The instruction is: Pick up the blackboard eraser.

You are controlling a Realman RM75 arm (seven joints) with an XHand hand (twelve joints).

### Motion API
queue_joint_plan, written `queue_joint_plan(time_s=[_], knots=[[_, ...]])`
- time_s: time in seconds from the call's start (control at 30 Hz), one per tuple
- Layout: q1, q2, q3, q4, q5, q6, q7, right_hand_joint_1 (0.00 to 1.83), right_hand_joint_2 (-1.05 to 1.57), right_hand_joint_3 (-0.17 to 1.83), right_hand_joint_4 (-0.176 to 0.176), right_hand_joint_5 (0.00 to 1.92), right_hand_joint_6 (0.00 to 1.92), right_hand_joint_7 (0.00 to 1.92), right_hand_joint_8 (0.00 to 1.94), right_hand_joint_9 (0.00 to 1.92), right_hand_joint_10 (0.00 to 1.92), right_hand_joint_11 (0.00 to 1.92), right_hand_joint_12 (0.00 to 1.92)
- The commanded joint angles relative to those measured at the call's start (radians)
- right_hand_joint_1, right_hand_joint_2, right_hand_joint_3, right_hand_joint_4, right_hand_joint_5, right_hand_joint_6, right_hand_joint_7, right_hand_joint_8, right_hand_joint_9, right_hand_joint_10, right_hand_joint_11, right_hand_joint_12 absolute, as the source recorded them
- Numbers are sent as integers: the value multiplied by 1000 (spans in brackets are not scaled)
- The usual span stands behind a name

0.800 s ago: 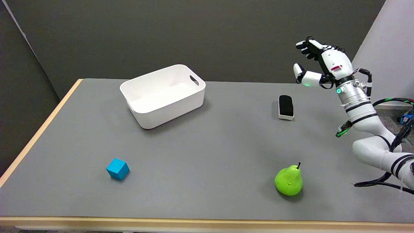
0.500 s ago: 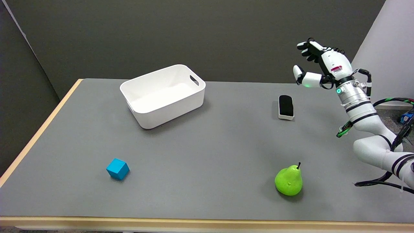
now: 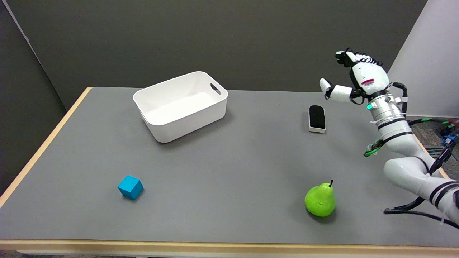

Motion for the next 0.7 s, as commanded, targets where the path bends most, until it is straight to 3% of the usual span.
queue_joint_plan(time_s=[0.03, 0.33, 0.4, 0.43, 0.7], knots=[[-76, -240, -186, 355, 741, 171, -1053, 431, 670, 783, -176, 238, 516, 388, 559, 269, 1053, 225, 1492], [-34, -286, -422, 413, 895, 516, -1230, 439, 675, 777, -176, 221, 507, 365, 571, 244, 1044, 221, 1487], [-64, -338, -507, 578, 1055, 621, -1318, 439, 676, 775, -176, 218, 506, 360, 574, 242, 1043, 223, 1490], [-29, -319, -439, 422, 911, 551, -1291, 440, 677, 775, -176, 216, 506, 357, 576, 241, 1042, 226, 1494], [0, -351, -450, 415, 1062, 647, -1368, 444, 678, 770, -176, 203, 511, 350, 614, 239, 1041, 295, 1578]])
